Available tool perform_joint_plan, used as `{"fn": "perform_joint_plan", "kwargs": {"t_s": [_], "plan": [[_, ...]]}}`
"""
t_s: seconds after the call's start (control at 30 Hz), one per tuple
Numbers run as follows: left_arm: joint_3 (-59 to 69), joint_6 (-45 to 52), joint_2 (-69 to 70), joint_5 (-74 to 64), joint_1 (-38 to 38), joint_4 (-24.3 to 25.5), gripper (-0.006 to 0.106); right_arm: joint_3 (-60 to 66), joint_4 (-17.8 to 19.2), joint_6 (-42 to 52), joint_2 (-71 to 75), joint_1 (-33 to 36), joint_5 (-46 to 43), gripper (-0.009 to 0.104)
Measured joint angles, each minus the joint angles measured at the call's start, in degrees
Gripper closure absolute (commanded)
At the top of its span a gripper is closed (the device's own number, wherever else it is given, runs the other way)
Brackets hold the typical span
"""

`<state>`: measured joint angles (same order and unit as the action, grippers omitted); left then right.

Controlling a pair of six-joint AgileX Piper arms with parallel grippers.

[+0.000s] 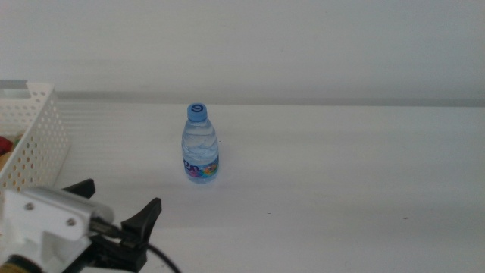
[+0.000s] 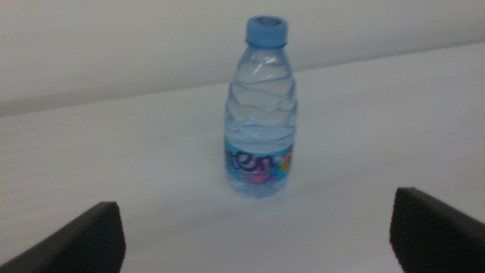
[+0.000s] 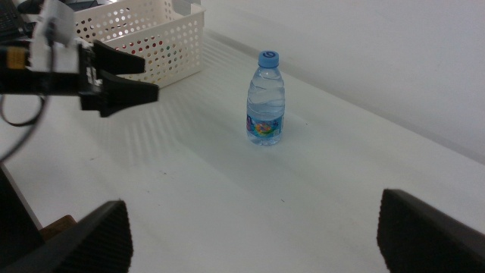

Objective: Use arms to grab the bottles and put them into the dustbin to the left of the table.

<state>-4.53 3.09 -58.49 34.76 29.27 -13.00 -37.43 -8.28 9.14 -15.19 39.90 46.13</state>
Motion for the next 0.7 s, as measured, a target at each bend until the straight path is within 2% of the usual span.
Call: {"fn": "perform_joint_plan", "kwargs": {"t_s": [0.33, 0.7], "plan": [[-1.2, -2.5, -22.9, 22.6, 0.0, -0.6, 0.007, 0.0, 0.0, 0.0, 0.0, 0.0, 0.0, 0.009], [-12.4, -3.1, -37.4, 25.6, 0.0, 2.2, 0.007, 0.0, 0.0, -0.2, 0.0, 0.0, 0.0, 0.009]]}}
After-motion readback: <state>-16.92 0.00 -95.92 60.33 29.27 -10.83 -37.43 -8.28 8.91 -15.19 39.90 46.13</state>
